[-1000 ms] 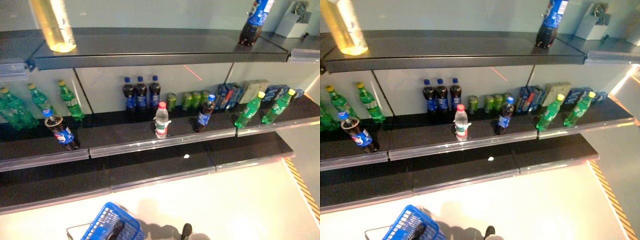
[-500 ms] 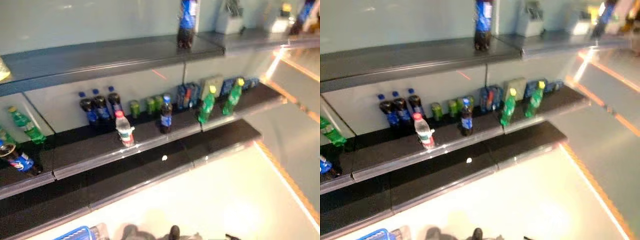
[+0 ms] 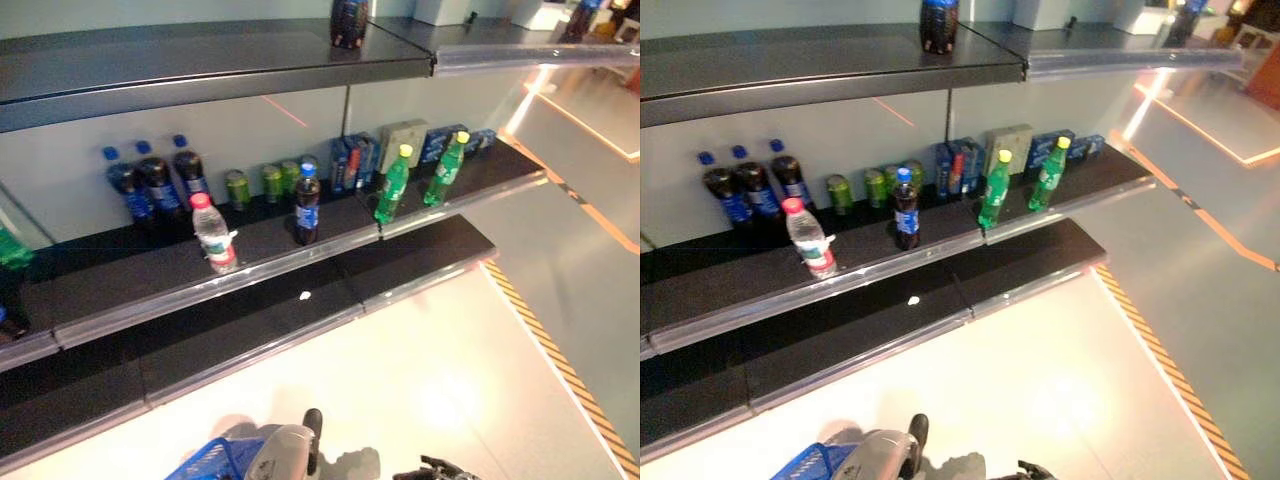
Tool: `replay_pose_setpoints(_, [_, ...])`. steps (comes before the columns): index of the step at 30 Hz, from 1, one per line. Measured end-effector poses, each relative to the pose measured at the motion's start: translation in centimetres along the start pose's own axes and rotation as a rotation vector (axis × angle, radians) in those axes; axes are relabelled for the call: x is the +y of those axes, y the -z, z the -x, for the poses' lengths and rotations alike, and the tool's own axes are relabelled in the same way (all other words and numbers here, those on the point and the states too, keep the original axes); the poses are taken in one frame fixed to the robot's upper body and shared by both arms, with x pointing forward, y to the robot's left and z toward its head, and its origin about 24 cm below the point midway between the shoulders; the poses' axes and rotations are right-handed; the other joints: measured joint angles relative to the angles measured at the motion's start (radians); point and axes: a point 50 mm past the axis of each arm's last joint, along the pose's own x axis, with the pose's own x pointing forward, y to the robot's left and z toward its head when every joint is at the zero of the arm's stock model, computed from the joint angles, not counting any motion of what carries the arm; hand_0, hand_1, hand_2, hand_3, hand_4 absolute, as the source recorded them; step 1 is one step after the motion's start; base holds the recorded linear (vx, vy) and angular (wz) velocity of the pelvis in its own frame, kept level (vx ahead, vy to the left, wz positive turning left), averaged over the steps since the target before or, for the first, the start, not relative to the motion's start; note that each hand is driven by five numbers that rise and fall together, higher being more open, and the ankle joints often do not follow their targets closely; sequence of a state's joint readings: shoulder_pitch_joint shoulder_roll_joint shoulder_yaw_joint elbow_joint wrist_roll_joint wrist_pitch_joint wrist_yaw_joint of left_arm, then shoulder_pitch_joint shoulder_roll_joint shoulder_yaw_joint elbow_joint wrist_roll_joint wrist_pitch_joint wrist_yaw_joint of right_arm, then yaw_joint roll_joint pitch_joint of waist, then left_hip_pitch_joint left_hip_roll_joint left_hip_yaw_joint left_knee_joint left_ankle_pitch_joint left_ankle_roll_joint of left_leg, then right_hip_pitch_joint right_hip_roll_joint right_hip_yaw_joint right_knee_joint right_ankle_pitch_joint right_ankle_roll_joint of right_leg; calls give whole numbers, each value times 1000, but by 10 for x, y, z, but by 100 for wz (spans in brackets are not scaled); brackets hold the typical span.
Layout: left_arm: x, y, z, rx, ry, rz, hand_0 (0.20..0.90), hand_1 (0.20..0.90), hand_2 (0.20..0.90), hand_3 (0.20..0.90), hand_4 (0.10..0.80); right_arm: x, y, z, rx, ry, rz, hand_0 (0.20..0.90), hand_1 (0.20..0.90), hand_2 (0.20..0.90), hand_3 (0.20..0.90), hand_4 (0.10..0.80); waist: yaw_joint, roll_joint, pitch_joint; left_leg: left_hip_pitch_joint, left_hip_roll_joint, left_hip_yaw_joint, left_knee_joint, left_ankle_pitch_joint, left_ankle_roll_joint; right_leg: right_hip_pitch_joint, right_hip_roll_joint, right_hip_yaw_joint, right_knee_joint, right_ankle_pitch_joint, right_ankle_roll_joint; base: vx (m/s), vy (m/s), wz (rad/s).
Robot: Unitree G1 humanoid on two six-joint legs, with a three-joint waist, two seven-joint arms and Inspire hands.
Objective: Pick up the drink and place into the basket.
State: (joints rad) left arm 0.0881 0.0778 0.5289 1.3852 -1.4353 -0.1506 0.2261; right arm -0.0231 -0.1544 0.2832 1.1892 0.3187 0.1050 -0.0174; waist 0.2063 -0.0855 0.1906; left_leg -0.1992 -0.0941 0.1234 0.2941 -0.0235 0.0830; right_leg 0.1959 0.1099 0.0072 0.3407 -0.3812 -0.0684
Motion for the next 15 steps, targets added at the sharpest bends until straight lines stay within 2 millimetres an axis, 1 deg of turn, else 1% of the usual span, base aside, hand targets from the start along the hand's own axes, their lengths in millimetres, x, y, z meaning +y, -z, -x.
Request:
replay_pose_setpoints(1, [-6, 3, 1, 12, 9, 0, 300, 300, 300, 200, 100, 1, 1, 0, 2, -1, -3, 900, 900, 900, 900, 800, 1, 1, 1, 25, -3, 2, -3, -12, 22, -38, -8, -13, 158, -3, 85, 438, -77, -39])
replay_pose_setpoints(2, [-12, 5, 2, 17, 28, 0, 300, 300, 300, 200, 100, 0, 5, 0, 8, -1, -17, 900, 900, 900, 900, 800, 2, -1, -3, 50, -10, 0, -8, -24, 30, -79, -24, -32, 315, 29, 172, 375, -88, -5])
replay_pose_setpoints(3, [-17, 4, 3, 11, 46, -8, 300, 300, 300, 200, 100, -1, 7, 1, 7, 2, -45, 900, 900, 900, 900, 800, 1, -6, -5, 83, -20, -1, -10, -40, 36, -112, -38, -39, 459, 79, 232, 366, -110, 12])
replay_pose_setpoints(4, [-20, -1, 3, -2, 52, -13, 300, 300, 300, 200, 100, -1, 5, 1, -5, 5, -55, 900, 900, 900, 900, 800, -8, -5, -10, 102, -22, -21, -25, -47, 39, -137, -49, -59, 547, 102, 226, 366, -168, 24])
replay_pose_setpoints(5, [-22, -8, 3, -23, 55, -17, 300, 300, 300, 200, 100, -1, 4, 1, -13, 8, -56, 900, 900, 900, 900, 800, -24, 0, -17, 136, -21, -61, -66, -36, 49, -165, -62, -85, 563, 102, 217, 306, -215, 32])
replay_pose_setpoints(6, [-24, -15, 3, -41, 50, -19, 300, 300, 300, 200, 100, -1, 1, 1, -26, 10, -57, 900, 900, 900, 900, 800, -27, 2, -18, 164, -16, -89, -106, -29, 47, -189, -86, -104, 553, 103, 216, 270, -260, 33])
replay_pose_setpoints(7, [-24, -22, 2, -60, 50, -34, 300, 300, 300, 200, 100, -1, 0, 1, -37, 13, -62, 900, 900, 900, 900, 800, -39, 7, -21, 187, -9, -122, -141, -11, 40, -213, -123, -133, 512, 90, 185, 175, -288, 35])
replay_pose_setpoints(8, [-24, -27, 2, -74, 50, -35, 300, 300, 300, 200, 100, -2, -2, 1, -49, 15, -72, 900, 900, 900, 900, 800, -51, 12, -23, 201, 2, -138, -160, -9, 38, -230, -155, -151, 441, 83, 174, 219, -313, 41])
replay_pose_setpoints(9, [-30, -30, 3, -84, 66, -45, 300, 300, 300, 200, 100, -2, -2, 1, -56, 18, -86, 900, 900, 900, 900, 800, -55, 14, -26, 208, 11, -163, -175, -8, 35, -263, -181, -162, 353, 84, 175, 251, -378, 48])
replay_pose_setpoints(10, [-33, -33, 4, -96, 78, -65, 300, 300, 300, 200, 100, -2, -4, 1, -67, 18, -98, 900, 900, 900, 900, 800, -69, 16, -25, 208, 23, -180, -180, -8, 34, -288, -201, -162, 272, 91, 177, 297, -472, 57])
replay_pose_setpoints(11, [-39, -36, 5, -105, 95, -73, 300, 300, 300, 200, 100, -2, -4, 1, -76, 20, -121, 900, 900, 900, 900, 800, -89, 15, -25, 216, 25, -211, -189, -8, 29, -315, -241, -161, 177, 120, 177, 332, -554, 78])
replay_pose_setpoints(12, [-45, -36, 7, -110, 112, -92, 300, 300, 300, 200, 100, -4, -6, 1, -90, 28, -138, 900, 900, 900, 900, 800, -109, 13, -26, 219, 21, -235, -191, -10, -1, -322, -282, -158, 45, 166, 188, 377, -640, 76])
replay_pose_setpoints(13, [-51, -35, 8, -111, 133, -107, 300, 300, 300, 200, 100, -5, -6, 1, -88, 34, -151, 900, 900, 900, 900, 800, -110, 11, -27, 228, 17, -243, -199, -21, -11, -322, -325, -145, -109, 240, 210, 301, -494, 55])
replay_pose_setpoints(14, [-55, -35, 9, -117, 160, -107, 300, 300, 300, 200, 100, -6, -6, 1, -86, 42, -153, 900, 900, 900, 900, 800, -113, 11, -27, 249, 18, -244, -211, -29, -19, -324, -353, -136, -219, 320, 235, 266, -527, 27])
replay_pose_setpoints(15, [-57, -38, 10, -130, 177, -102, 300, 300, 300, 200, 100, -8, -7, 1, -87, 54, -155, 900, 900, 900, 900, 800, -119, 10, -27, 265, 20, -244, -213, -37, -19, -321, -375, -138, -279, 376, 249, 179, -459, 15])
